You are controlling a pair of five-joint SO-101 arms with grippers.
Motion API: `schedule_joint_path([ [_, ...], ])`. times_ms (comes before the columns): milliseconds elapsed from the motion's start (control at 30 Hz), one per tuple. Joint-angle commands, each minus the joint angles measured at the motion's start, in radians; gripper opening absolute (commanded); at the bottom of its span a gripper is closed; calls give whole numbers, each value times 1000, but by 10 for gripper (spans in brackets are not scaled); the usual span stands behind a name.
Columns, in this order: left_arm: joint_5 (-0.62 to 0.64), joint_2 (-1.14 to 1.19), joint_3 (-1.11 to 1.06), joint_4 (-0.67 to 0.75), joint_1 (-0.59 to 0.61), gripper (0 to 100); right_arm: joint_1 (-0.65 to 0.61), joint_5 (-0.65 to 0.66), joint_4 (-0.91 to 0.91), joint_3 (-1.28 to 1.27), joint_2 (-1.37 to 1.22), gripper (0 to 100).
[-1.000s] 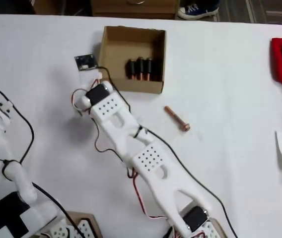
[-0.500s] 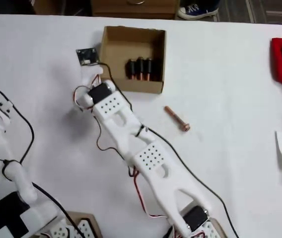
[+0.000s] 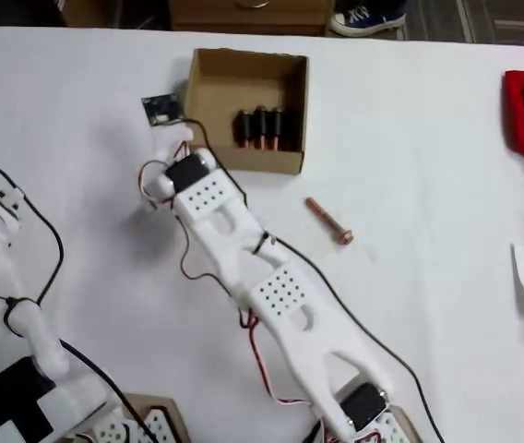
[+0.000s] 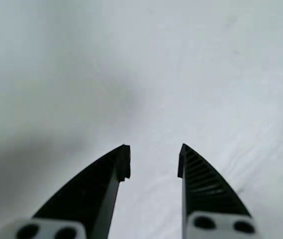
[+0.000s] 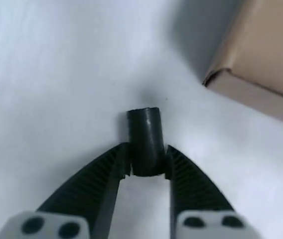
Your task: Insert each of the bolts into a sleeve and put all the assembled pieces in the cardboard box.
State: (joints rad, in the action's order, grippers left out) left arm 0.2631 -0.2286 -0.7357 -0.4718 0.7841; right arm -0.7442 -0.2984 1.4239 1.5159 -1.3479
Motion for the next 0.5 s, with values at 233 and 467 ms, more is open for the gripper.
schedule_joint_path([
  [233,12,-52,5,15,5,172,76,186,226,110,81,21],
  [467,12,-52,5,18,3,172,148,285,348,40,217,21],
])
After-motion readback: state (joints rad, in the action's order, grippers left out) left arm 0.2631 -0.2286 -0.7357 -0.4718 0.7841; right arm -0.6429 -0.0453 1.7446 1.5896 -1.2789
